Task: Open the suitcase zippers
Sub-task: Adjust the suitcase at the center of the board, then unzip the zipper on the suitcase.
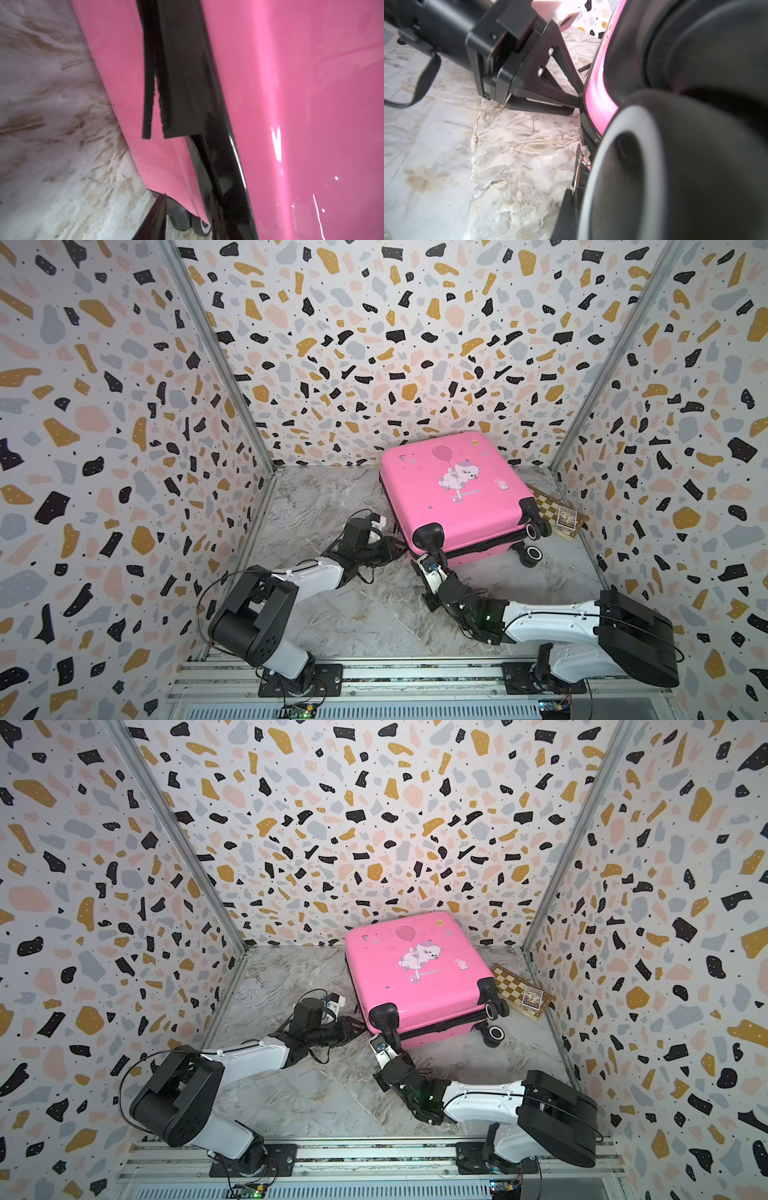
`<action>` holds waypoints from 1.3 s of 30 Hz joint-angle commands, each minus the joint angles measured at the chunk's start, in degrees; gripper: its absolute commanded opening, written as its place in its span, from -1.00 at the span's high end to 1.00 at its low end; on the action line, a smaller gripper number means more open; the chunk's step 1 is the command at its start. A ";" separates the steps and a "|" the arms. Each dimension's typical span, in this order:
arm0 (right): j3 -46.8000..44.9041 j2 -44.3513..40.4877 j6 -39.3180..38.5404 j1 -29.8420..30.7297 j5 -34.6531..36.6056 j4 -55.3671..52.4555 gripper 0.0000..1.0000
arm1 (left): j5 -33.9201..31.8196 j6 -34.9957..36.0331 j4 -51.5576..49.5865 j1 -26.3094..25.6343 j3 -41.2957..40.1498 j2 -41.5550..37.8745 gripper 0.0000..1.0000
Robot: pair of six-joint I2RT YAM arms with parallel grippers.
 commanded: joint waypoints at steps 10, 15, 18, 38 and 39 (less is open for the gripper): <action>5.35 4.87 5.19 4.55 -0.66 4.20 1.00 | -2.54 6.96 -14.55 -1.97 -1.06 -12.97 0.30; 5.75 5.80 5.99 4.79 0.93 4.19 1.00 | -6.74 11.25 -24.69 1.65 2.56 -19.21 0.27; 5.87 6.32 6.59 5.09 1.85 4.11 1.00 | -5.47 11.42 -25.10 4.49 5.14 -17.21 0.27; 12.14 12.10 5.92 5.15 4.67 4.59 1.00 | 0.94 13.62 -20.94 6.41 18.57 10.43 0.36; 12.80 12.56 6.46 4.85 4.76 3.81 1.00 | 1.04 13.58 -20.81 6.35 18.35 10.58 0.37</action>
